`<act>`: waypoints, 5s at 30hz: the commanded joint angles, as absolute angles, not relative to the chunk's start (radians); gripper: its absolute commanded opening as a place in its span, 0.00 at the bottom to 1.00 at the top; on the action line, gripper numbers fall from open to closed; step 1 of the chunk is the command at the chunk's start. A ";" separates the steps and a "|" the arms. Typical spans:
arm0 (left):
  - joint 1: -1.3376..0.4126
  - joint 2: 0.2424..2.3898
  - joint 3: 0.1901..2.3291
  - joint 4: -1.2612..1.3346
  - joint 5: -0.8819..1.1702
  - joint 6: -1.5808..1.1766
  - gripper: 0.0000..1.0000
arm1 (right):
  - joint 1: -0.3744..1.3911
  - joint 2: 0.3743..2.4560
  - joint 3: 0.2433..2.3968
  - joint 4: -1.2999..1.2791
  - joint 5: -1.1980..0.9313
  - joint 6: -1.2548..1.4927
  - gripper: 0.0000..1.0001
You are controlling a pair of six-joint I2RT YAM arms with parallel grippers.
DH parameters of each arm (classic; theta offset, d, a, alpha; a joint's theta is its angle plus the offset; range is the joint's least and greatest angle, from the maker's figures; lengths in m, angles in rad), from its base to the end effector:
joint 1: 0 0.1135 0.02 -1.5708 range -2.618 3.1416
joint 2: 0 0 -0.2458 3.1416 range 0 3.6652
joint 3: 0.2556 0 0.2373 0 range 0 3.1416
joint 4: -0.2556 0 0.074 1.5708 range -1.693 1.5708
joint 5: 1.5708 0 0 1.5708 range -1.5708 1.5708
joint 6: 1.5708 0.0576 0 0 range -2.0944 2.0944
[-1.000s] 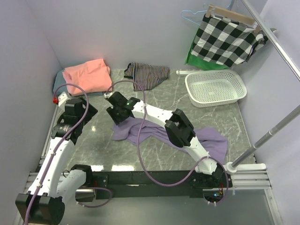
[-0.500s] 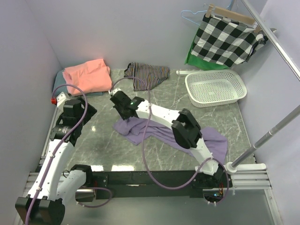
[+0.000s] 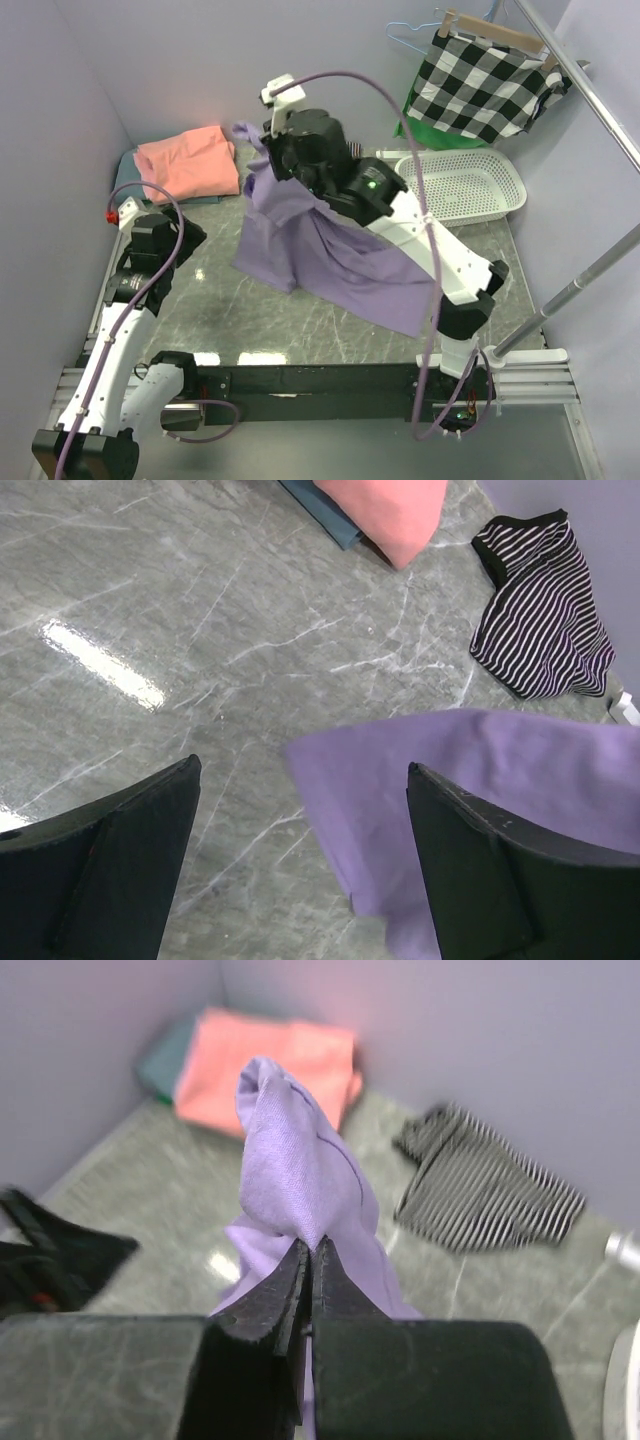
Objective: Fold and stack the t-shirts
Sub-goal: Flatten the tshirt out
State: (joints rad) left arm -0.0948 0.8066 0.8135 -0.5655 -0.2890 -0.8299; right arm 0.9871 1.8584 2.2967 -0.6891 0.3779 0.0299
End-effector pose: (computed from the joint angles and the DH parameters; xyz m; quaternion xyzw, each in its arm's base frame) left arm 0.1894 -0.0015 0.2840 -0.3761 0.7826 -0.1013 0.4855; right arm 0.2358 0.3185 0.4693 -0.2551 0.7418 0.1636 0.5983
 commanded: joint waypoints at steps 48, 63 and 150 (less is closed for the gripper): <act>-0.091 0.983 0.805 -0.397 -0.058 -0.772 0.93 | 0.696 1.804 1.353 -0.420 0.112 0.327 0.54; -0.091 0.997 0.798 -0.397 -0.054 -0.756 0.93 | 0.713 1.885 1.391 -0.503 0.224 0.394 0.49; -0.457 1.456 0.859 -0.130 0.195 -0.654 0.88 | 0.423 1.604 1.652 -0.396 0.451 0.160 0.00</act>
